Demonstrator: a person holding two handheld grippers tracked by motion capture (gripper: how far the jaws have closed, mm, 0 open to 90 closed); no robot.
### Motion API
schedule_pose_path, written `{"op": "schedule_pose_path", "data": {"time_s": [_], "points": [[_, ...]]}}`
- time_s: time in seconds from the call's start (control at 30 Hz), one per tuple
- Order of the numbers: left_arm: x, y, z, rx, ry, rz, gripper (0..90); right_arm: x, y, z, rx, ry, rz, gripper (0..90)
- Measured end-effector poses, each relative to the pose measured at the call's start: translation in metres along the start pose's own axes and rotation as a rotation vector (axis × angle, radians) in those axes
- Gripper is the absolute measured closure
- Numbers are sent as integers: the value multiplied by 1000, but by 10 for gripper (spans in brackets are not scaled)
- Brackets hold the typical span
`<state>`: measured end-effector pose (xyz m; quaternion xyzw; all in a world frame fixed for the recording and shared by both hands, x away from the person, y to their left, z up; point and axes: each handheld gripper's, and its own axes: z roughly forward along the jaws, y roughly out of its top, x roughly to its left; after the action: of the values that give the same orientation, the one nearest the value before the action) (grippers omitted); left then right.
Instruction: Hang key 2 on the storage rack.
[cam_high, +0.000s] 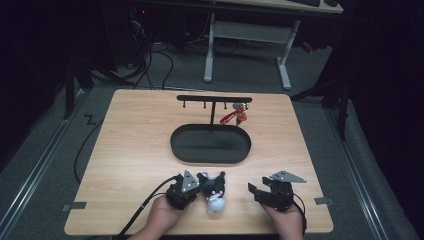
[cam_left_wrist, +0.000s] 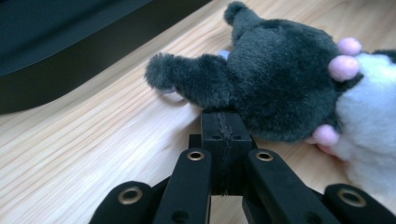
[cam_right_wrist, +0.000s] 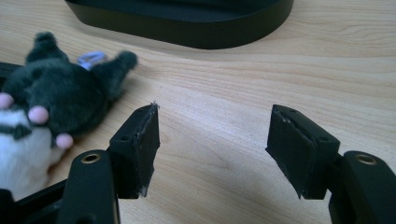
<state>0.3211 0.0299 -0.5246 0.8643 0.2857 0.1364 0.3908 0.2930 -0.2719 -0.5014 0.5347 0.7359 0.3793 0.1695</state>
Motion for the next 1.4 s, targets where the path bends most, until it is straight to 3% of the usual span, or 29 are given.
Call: {"op": "schedule_pose_path", "data": {"time_s": [0.13,0.23,0.37,0.53,0.77,0.9,1.07,1.2,1.4], "points": [[-7,6,5,-13,-16,-10,863,1,-1,-2,-2,1,2,344],[-6,-2,-5,-14,-20,-10,850,1,-1,-3,-7,4,3,344],[-18,-13,-19,-11,-101,-7,897,0,-2,-3,-5,5,8,345],[-40,-1,-11,-21,-184,11,899,1,-2,-1,4,4,6,345],[-55,24,27,1,-169,53,899,-5,-2,-1,-4,-1,31,346],[-57,25,25,-22,-163,77,898,-9,-4,-3,-2,-6,45,347],[-42,8,3,-54,-153,58,844,-12,-6,-2,2,-10,47,352],[-21,-8,-17,-73,-96,25,816,-13,-7,1,12,-17,45,359],[23,-28,-47,-84,16,-9,796,-13,-6,3,27,-25,46,395]]}}
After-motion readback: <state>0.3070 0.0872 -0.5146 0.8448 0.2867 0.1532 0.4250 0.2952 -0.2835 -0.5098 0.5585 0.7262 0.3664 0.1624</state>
